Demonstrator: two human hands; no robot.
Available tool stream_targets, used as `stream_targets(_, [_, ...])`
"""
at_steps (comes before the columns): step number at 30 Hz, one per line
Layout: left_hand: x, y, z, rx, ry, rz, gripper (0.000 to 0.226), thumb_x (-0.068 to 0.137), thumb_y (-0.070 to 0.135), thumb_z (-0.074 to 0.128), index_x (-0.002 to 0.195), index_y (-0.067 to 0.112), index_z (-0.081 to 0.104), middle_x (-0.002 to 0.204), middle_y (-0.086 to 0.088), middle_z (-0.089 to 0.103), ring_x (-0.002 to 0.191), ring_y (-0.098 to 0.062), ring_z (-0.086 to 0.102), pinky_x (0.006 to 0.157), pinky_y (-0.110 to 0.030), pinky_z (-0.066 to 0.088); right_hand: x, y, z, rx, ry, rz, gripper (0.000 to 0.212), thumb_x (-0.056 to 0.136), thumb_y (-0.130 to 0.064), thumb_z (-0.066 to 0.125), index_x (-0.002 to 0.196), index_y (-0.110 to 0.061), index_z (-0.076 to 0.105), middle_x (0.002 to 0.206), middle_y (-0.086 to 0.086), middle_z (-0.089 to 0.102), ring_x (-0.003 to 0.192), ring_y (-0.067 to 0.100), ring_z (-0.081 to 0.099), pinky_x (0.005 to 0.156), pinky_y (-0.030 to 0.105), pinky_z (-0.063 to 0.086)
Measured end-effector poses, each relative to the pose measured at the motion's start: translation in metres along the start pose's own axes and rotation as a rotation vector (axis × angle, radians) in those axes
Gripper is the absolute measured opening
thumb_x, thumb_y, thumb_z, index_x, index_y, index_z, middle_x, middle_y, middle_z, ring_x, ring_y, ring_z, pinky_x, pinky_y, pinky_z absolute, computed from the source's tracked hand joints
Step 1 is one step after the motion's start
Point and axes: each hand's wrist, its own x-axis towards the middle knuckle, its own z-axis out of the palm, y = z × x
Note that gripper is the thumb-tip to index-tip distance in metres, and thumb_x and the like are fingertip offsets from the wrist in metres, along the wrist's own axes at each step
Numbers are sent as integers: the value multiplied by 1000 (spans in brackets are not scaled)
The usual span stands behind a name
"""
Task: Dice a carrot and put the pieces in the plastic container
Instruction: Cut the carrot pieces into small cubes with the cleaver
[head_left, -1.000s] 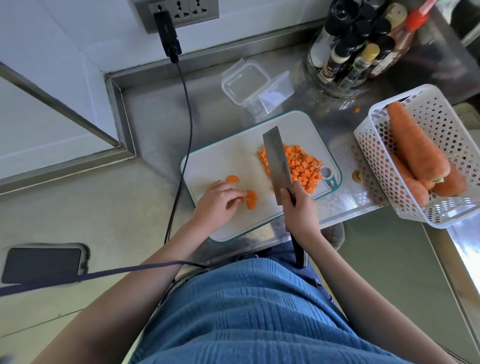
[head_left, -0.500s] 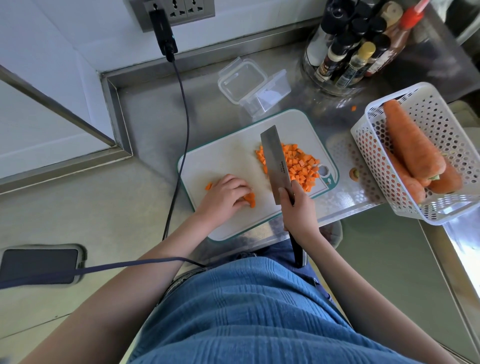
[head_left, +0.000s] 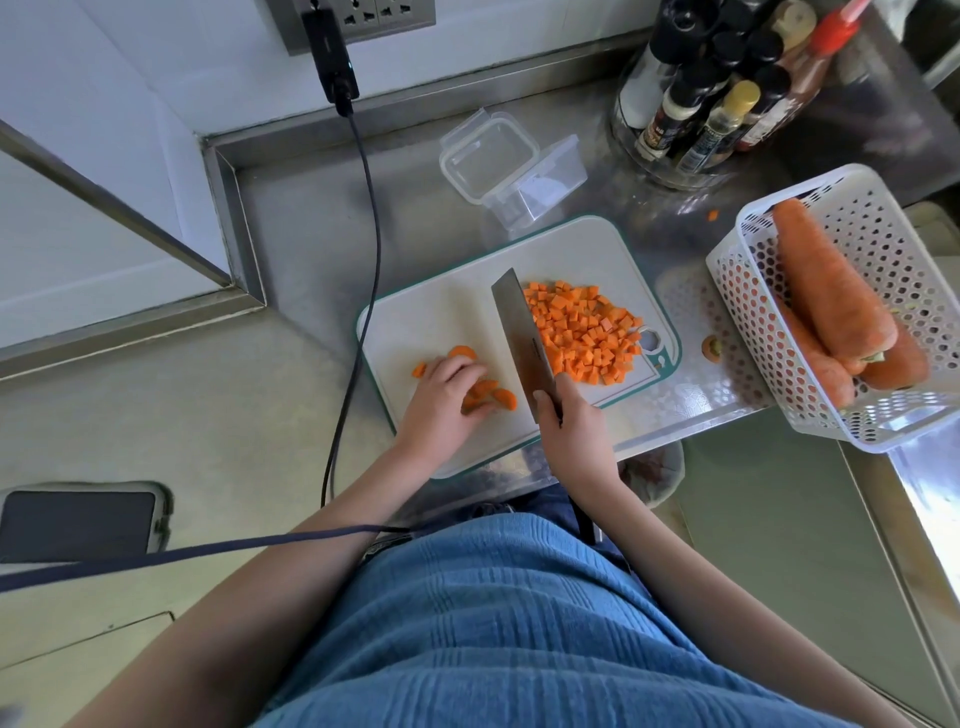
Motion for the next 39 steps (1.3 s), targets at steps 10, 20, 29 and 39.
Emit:
stream_targets(10, [-2,1,-10,-56,16,-37,14,75,5,75,88,4,69,86,-7,63,76,-21,58,68,-28,47,3,-4,17,-35,-66,5,20,101,-25,41,86,-12,36,62,5,48,56,25,44,50,33,31])
stream_targets(20, [3,4,-16,-154,38,-121,15,81,10,71,95,9,73,87,-3,67,79,-13,57,72,-21,44,12,-8,13,80,0,31,20,101,-20,42,83,-10,37,59,2,45,50,17,37,48,31,28])
stream_targets(29, [1,-3,-10,-69,17,57,25,76,-1,71,96,12,75,98,-4,66,89,-17,54,80,-29,47,11,0,8,149,75,76,23,101,-20,42,82,-9,37,61,0,43,52,13,34,48,25,27])
stream_targets(39, [1,1,-3,-4,-94,36,45,66,19,83,107,7,70,111,-7,63,108,-29,53,95,-37,41,8,-4,9,128,67,63,28,100,-21,42,74,-23,33,60,0,45,51,17,40,50,36,40])
